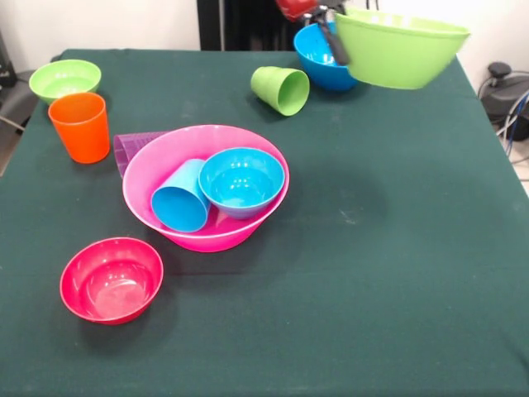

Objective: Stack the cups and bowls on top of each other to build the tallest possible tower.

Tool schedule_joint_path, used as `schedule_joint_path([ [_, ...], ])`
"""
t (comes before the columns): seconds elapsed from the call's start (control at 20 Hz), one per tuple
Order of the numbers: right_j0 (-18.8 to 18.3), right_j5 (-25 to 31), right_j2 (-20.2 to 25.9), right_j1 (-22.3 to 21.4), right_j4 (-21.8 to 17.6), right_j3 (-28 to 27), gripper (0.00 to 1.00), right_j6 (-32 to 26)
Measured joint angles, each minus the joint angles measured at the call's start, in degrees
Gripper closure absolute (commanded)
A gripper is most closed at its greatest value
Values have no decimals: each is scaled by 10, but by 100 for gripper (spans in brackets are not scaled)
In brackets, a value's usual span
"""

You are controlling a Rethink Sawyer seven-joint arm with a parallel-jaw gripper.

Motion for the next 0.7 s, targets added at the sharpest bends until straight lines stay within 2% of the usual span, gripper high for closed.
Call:
schedule_joint_path([
  [0.05,-25,22,25,8,10,6,100,-5],
  [0.2,-49,47,52,21,7,11,100,-17],
  [0.5,-39,42,70,48,-52,16,100,-19],
  [0.7,-39,41,91,59,-73,28,100,-20],
])
